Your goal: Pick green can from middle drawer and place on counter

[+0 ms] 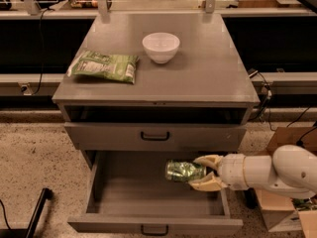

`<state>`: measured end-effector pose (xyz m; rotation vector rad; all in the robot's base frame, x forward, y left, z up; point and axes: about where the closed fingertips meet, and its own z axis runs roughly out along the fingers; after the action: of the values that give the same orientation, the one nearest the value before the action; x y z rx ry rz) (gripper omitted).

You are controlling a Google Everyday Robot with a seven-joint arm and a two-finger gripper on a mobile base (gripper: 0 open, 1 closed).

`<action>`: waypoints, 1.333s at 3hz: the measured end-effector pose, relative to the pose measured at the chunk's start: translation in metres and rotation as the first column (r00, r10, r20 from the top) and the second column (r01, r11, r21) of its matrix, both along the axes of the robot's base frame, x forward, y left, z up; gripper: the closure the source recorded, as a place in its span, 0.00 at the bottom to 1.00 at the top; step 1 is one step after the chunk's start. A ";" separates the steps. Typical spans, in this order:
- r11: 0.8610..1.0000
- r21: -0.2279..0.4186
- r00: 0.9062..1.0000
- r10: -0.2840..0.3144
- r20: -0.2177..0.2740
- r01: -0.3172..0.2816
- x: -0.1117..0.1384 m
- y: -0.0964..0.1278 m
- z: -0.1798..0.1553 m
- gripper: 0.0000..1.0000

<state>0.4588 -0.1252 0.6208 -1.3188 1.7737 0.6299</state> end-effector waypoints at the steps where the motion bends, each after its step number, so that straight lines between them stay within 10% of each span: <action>1: 0.998 0.006 0.994 0.062 0.088 -0.063 -0.007 -0.013 0.071 1.00; 4: 0.969 -0.127 0.964 0.228 0.141 -0.210 0.026 -0.022 0.243 1.00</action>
Offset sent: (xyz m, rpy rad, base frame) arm -0.0033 -0.0273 0.2477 -0.1332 -0.2008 0.2175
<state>0.4844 -0.1473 0.8634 -1.6119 1.5688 0.5385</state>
